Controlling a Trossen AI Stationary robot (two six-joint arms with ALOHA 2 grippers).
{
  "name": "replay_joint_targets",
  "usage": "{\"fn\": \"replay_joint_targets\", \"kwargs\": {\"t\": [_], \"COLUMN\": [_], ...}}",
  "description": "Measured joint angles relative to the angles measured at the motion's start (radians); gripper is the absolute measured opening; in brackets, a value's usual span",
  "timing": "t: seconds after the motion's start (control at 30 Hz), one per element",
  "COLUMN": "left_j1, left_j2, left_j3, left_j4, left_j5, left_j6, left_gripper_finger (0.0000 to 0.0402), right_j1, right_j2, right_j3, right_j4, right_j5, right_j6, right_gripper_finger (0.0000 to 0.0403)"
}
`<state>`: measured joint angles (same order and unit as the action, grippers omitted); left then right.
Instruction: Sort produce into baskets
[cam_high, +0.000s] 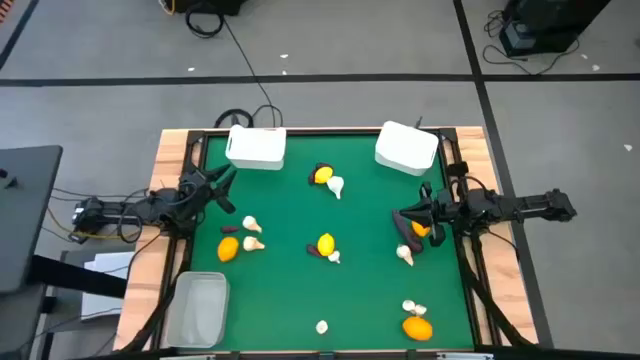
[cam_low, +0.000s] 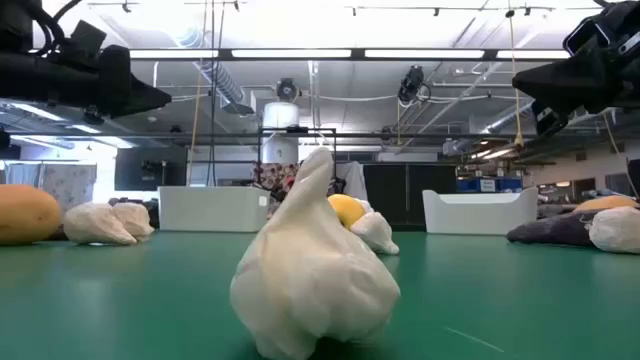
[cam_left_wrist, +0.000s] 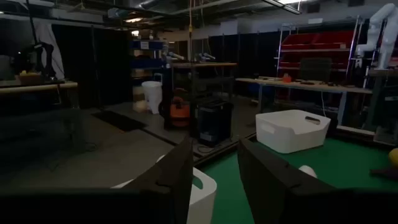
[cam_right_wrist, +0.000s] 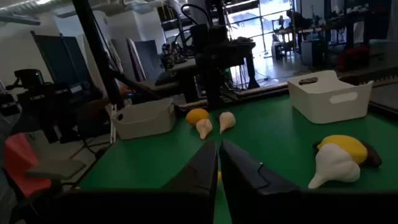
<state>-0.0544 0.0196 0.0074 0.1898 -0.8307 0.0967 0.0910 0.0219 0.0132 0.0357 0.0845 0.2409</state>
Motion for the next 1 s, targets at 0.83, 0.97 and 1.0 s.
{"fn": "replay_joint_targets", "kwargs": {"t": [0.83,0.97,1.0], "left_j1": [0.000,0.000,0.000], "left_j2": [0.000,0.000,0.000], "left_j3": [0.000,0.000,0.000], "left_j4": [0.000,0.000,0.000], "left_j5": [0.000,0.000,0.000], "left_j6": [0.000,0.000,0.000], "left_gripper_finger": [0.0131,0.0131,0.0131], "right_j1": [0.000,0.000,0.000], "right_j2": [0.000,0.000,0.000], "right_j3": [0.000,0.000,0.000], "right_j4": [0.000,0.000,0.001], "right_j5": [0.000,0.000,0.001], "right_j6": [0.000,-0.002,-0.022], "right_gripper_finger": [0.0034,0.0034,0.0034]}}
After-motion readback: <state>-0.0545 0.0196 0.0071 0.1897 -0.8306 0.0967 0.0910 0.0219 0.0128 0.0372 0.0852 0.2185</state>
